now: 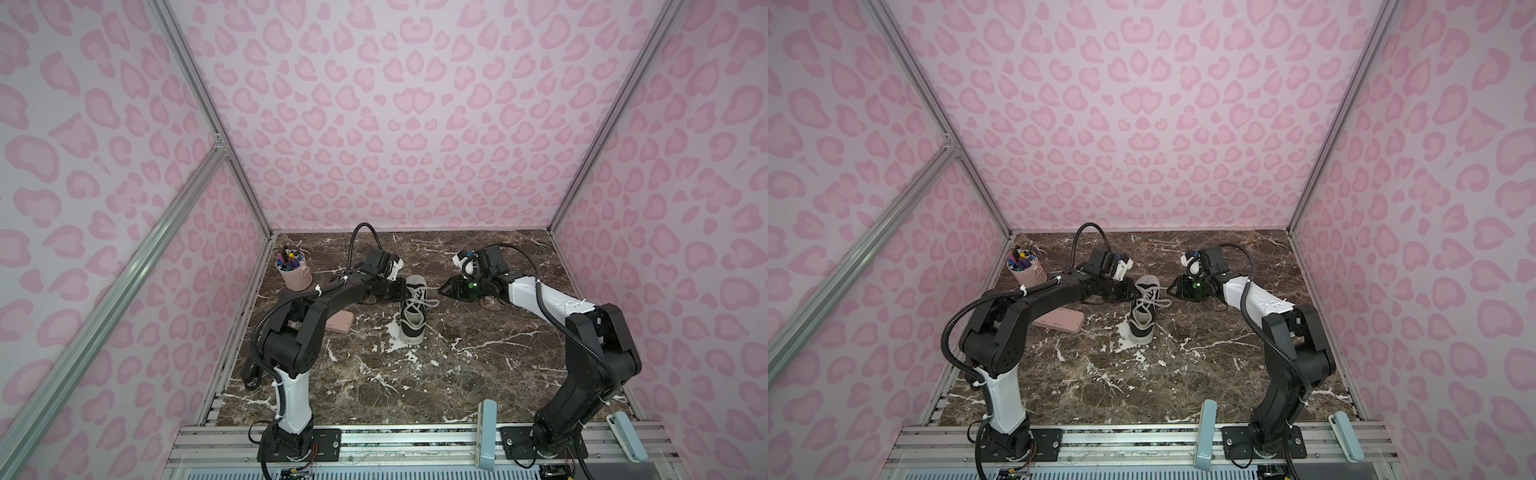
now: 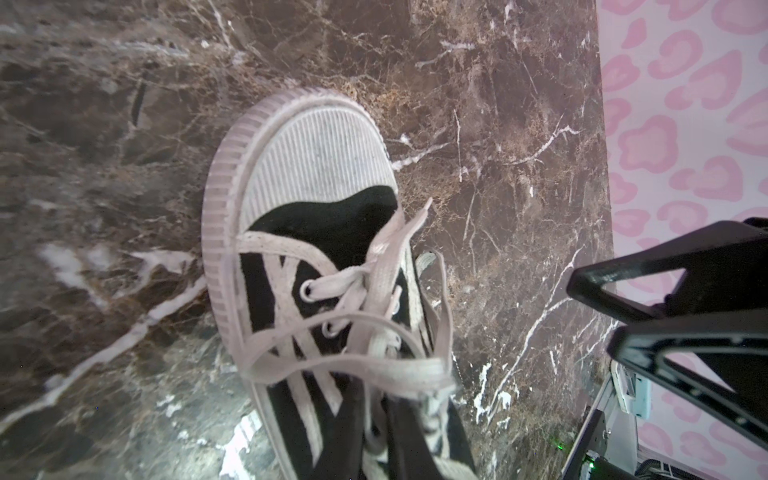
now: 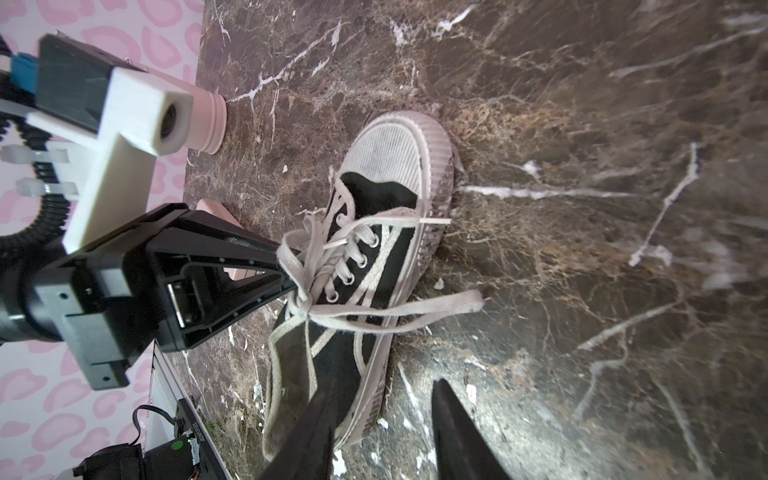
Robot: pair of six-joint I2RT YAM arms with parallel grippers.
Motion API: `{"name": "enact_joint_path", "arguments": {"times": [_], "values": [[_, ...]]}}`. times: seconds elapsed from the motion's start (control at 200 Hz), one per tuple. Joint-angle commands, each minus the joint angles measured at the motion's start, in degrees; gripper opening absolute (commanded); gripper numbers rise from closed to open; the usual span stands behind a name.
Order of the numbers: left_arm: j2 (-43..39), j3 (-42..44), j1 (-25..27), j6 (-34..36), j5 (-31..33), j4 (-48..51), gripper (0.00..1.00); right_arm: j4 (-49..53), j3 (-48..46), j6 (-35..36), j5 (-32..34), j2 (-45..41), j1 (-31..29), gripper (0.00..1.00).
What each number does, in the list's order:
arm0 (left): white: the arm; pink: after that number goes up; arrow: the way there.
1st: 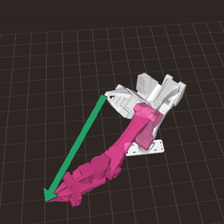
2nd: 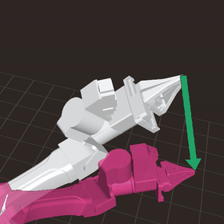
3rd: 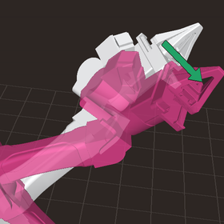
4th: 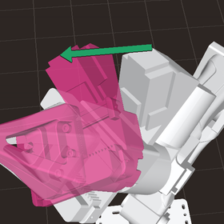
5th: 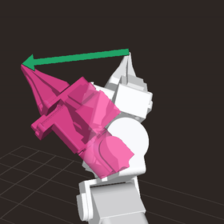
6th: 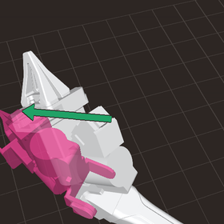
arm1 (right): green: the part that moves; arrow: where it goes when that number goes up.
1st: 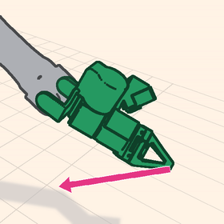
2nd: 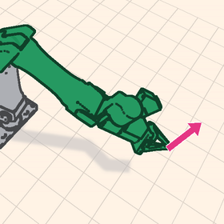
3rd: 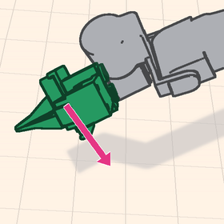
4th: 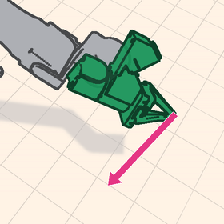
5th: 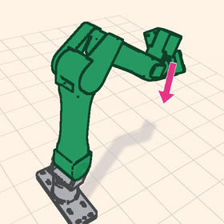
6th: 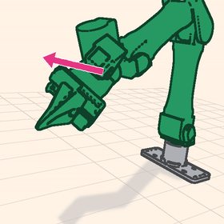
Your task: Tie the shoes
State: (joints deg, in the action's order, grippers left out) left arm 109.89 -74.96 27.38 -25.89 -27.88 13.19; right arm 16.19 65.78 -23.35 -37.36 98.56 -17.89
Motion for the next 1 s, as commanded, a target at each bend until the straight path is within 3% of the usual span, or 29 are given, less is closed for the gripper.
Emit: {"name": "enact_joint_path", "arguments": {"times": [0.0, 0.465, 0.56, 0.715, 0.895, 0.995], "values": [[-1.8, 0.3, -0.1, 0.2, 1.6, -1.1, 0.14, -0.4, -0.6, 0.0, -0.4, 0.0, -0.1, 0.4], [-6.2, 5.0, 1.4, -6.1, 7.9, -1.7, 0.18, -2.2, -0.7, -0.7, -1.0, 0.8, -0.4, 0.4], [-6.6, 5.6, 1.8, -7.0, 9.1, -1.6, 0.13, -2.1, -0.8, -0.5, -1.1, 0.9, -0.5, 0.4], [-7.8, 7.0, 2.0, -9.2, 12.4, -1.5, 0.13, -2.0, -0.8, -0.2, -1.3, 1.0, -0.4, 0.4], [-7.9, 7.0, 2.0, -9.6, 11.8, -1.4, 0.12, -2.3, -0.4, -0.3, -1.6, 1.6, -0.4, 0.4], [-8.1, 6.9, 2.0, -9.7, 11.7, -1.8, 0.2, -2.4, -0.3, -0.2, -1.7, 1.8, -0.4, 0.4]]}}
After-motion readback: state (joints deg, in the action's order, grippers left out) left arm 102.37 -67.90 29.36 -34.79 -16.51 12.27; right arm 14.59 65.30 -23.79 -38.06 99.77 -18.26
